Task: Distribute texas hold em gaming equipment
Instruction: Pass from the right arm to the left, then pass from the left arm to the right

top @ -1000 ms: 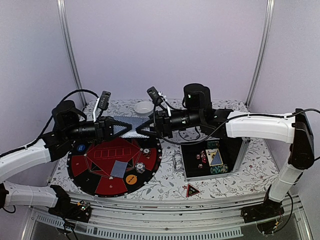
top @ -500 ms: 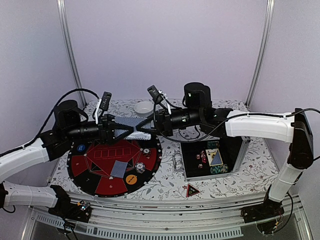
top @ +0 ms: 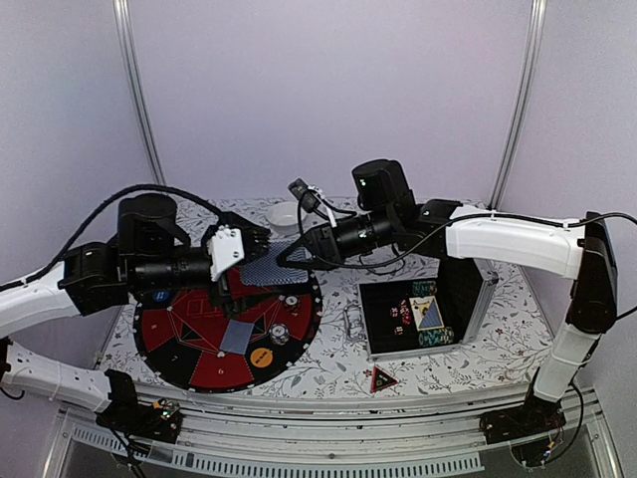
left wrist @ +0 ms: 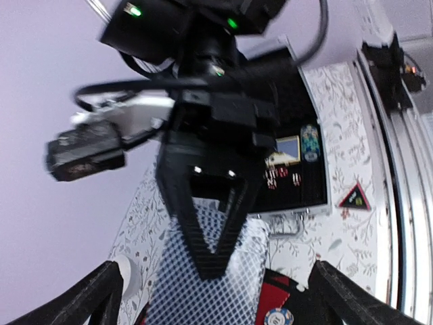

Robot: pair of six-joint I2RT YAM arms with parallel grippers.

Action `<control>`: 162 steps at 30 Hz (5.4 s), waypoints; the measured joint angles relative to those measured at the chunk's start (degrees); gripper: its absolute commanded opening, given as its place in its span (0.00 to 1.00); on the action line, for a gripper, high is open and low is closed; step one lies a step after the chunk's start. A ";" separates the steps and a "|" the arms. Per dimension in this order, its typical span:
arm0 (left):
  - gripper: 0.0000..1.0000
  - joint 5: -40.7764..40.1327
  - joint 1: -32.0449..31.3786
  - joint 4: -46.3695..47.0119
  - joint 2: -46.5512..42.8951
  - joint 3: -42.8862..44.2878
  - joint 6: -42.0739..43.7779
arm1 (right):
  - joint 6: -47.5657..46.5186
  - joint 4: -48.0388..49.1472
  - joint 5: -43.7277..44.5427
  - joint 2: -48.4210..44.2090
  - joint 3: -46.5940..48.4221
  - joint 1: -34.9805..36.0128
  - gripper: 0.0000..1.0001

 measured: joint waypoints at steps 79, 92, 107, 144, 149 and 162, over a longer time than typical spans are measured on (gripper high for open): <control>0.00 44.35 22.88 36.63 9.31 -19.32 -71.54 | -13.68 5.75 5.68 -10.47 -8.04 -1.70 0.99; 0.00 44.78 22.88 32.83 9.79 -15.28 -74.62 | -65.35 6.05 16.48 -15.43 -16.87 1.70 0.99; 0.00 44.89 22.88 31.87 10.27 -14.71 -76.08 | -70.51 5.29 17.22 -6.12 -9.51 2.16 0.98; 0.05 43.69 23.17 30.32 12.35 -12.85 -76.46 | -64.30 10.78 14.23 -4.11 -9.49 2.80 0.55; 0.25 43.71 23.23 30.47 12.41 -12.85 -76.59 | -64.08 11.06 14.38 -4.11 -9.49 2.80 0.53; 0.61 43.67 23.10 26.23 12.33 -10.34 -73.11 | -62.40 13.79 15.85 -4.11 -10.69 2.91 0.52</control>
